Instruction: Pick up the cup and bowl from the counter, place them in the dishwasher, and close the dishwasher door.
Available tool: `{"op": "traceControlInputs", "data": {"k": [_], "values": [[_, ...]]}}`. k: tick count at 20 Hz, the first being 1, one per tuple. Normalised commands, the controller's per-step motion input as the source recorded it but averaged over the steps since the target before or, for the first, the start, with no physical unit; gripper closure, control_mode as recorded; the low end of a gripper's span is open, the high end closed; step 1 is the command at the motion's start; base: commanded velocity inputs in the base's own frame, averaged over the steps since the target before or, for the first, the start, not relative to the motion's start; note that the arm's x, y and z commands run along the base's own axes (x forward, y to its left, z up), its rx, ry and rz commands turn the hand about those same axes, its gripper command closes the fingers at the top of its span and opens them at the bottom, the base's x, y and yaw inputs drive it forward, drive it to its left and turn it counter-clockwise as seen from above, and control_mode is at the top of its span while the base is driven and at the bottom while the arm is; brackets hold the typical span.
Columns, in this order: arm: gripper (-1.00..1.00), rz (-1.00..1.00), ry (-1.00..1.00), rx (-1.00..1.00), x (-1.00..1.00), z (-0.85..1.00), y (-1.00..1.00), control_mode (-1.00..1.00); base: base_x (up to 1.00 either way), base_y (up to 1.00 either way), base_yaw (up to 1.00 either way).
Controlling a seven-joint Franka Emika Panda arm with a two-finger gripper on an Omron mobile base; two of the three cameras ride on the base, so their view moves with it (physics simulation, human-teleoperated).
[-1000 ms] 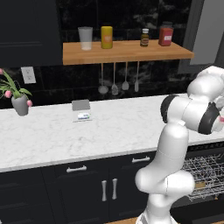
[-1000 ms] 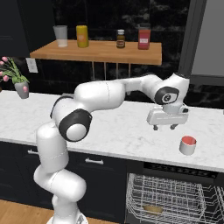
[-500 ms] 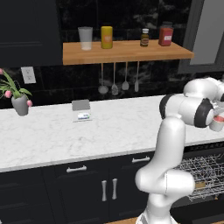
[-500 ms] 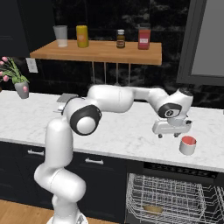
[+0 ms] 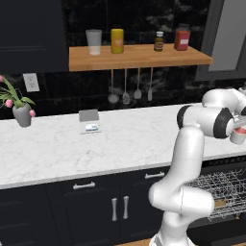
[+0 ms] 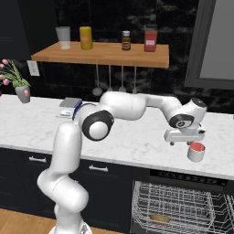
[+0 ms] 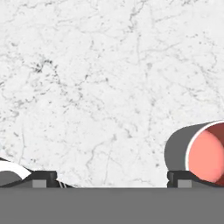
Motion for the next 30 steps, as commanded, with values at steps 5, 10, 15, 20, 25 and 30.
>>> {"op": "traceControlInputs", "data": {"k": [5, 10, 15, 20, 25, 30], "values": [[-1.0, -0.01, -0.13, 0.02, -0.01, 0.08, -0.06, -1.0, 0.0, 0.0, 0.0], [-1.0, 0.0, -0.24, -0.01, 0.0, -0.13, 0.0, -1.0, 0.0, 0.0, 0.0], [-1.0, -0.05, -0.14, -0.09, 0.03, -0.22, 0.0, -1.0, 0.0, 0.0, 0.0], [-1.0, -0.03, -0.06, 0.0, 0.01, 0.02, 0.0, -1.0, 0.0, 0.0, 0.0], [-1.0, 0.0, 0.03, 0.0, 0.0, 0.03, 0.0, -1.0, 0.0, 0.0, 0.0], [-1.0, 0.0, 0.08, 0.01, 0.0, 0.26, -0.07, -1.0, 0.0, 0.0, 0.0]]}}
